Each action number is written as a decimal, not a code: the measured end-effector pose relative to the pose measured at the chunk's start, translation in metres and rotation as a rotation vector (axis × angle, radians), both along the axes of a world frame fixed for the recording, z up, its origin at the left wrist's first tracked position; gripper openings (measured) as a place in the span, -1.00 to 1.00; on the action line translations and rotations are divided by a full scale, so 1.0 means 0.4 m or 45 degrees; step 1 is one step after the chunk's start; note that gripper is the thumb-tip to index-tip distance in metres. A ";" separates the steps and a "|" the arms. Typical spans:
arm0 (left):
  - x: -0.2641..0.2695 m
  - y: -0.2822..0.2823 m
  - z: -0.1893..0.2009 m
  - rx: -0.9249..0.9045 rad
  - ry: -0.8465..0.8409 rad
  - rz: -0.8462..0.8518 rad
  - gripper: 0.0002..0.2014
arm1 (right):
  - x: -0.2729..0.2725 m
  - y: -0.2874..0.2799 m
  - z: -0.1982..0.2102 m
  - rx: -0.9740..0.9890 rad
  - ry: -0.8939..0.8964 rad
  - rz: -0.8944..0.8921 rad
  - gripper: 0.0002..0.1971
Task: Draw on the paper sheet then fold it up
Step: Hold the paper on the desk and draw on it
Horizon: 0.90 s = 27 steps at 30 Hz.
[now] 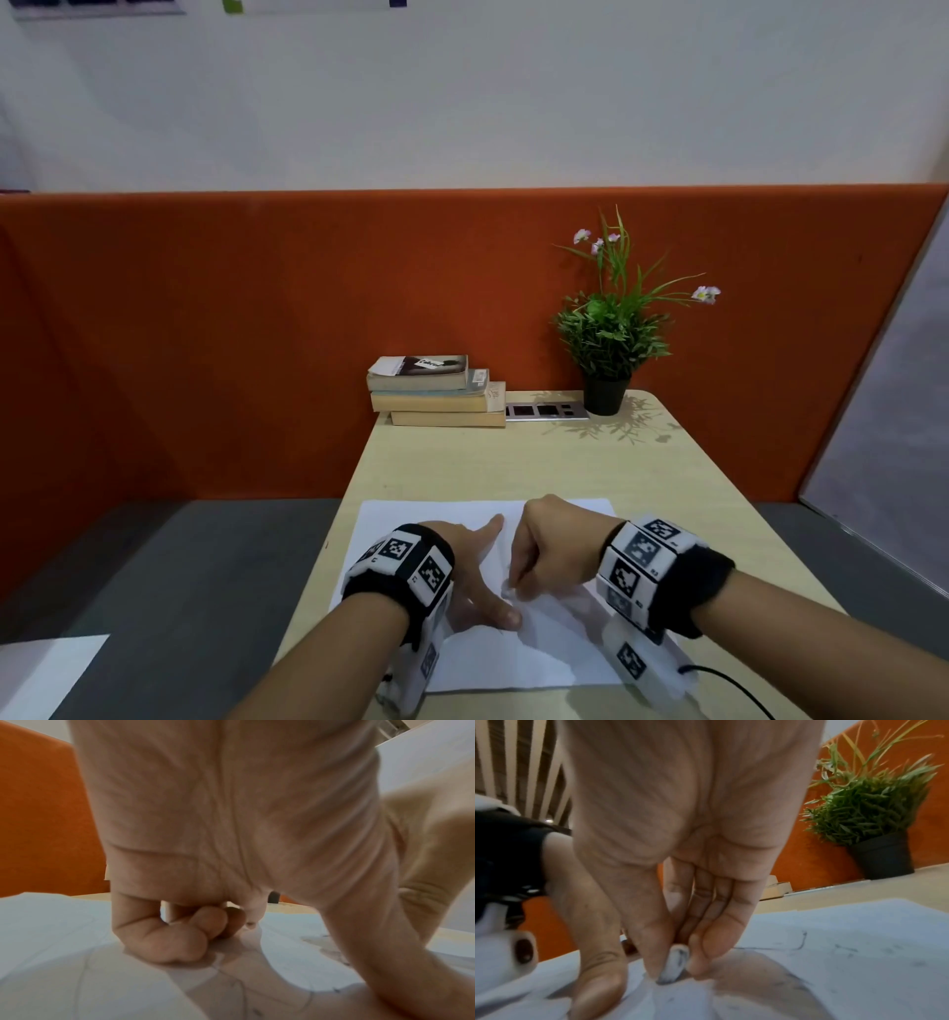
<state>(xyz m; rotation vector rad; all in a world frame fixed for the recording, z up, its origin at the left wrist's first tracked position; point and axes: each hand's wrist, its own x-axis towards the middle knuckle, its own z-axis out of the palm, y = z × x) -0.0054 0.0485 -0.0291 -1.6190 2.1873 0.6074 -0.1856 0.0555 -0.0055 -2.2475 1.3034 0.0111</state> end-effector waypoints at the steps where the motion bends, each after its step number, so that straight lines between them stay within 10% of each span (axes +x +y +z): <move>1: -0.001 0.001 0.000 -0.009 -0.005 -0.002 0.37 | 0.000 0.002 0.004 -0.014 0.015 0.016 -0.86; 27: -0.012 0.001 0.018 0.020 -0.031 -0.043 0.15 | 0.049 -0.041 0.011 -0.216 0.056 -0.148 -0.92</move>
